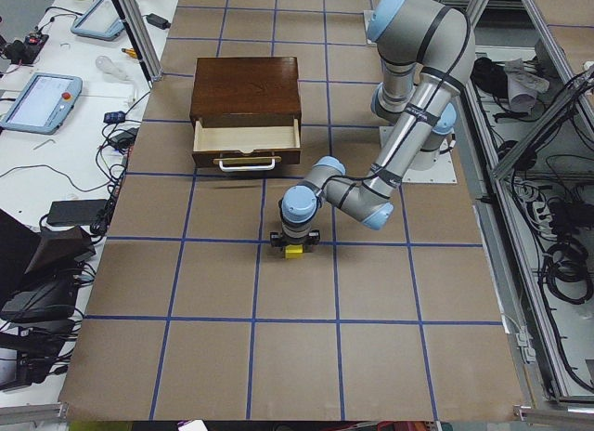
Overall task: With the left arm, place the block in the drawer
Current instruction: 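Lower the left gripper and grasp the yellow cube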
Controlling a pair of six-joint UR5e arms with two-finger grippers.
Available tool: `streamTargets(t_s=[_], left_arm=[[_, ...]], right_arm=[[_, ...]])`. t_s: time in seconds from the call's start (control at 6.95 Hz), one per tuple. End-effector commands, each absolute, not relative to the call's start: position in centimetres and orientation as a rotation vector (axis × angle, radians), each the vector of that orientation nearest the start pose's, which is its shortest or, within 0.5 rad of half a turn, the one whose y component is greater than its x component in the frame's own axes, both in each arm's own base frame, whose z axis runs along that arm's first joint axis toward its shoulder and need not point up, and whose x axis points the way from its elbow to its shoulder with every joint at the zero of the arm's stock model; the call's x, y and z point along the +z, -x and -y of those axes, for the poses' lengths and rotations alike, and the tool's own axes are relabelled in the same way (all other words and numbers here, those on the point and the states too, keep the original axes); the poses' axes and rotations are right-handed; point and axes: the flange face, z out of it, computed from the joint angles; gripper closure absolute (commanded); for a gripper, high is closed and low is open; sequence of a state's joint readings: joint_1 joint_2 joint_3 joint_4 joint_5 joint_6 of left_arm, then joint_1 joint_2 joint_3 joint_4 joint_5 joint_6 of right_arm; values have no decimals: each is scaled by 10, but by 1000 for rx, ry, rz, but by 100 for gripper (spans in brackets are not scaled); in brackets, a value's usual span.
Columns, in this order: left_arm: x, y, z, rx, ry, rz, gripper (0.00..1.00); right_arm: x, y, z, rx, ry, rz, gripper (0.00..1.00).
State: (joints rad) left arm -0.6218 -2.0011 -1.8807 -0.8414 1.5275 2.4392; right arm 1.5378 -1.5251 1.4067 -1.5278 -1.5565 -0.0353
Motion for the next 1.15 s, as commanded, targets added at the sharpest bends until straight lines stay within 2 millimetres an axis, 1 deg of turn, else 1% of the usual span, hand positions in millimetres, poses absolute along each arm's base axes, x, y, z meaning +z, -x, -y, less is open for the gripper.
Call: streamTargets(t_s=[0.0, 0.14, 0.29, 0.43, 0.58, 0.72, 0.86, 1.01], left_arm=[[185, -380, 441, -70, -2142, -2296, 62], [186, -381, 442, -67, -2138, -2295, 82], [189, -380, 441, -66, -2131, -2298, 93], [205, -381, 441, -65, -2107, -2281, 98], [232, -382, 445, -55, -2081, -2239, 100], [265, -381, 450, -91, -2057, -2205, 100], [292, -376, 454, -109, -2084, -2215, 100], [327, -354, 473, -106, -2128, -2188, 100]], right_arm=[[541, -118, 520, -118, 6, -3127, 0], [541, -118, 520, -118, 6, -3127, 0], [541, -117, 520, -118, 3, -3128, 0], [541, -118, 520, -118, 6, -3127, 0], [542, -118, 519, -121, 6, -3127, 0], [542, -117, 520, -121, 3, -3127, 0], [541, -118, 520, -118, 6, -3127, 0], [541, -118, 520, -118, 6, -3127, 0]])
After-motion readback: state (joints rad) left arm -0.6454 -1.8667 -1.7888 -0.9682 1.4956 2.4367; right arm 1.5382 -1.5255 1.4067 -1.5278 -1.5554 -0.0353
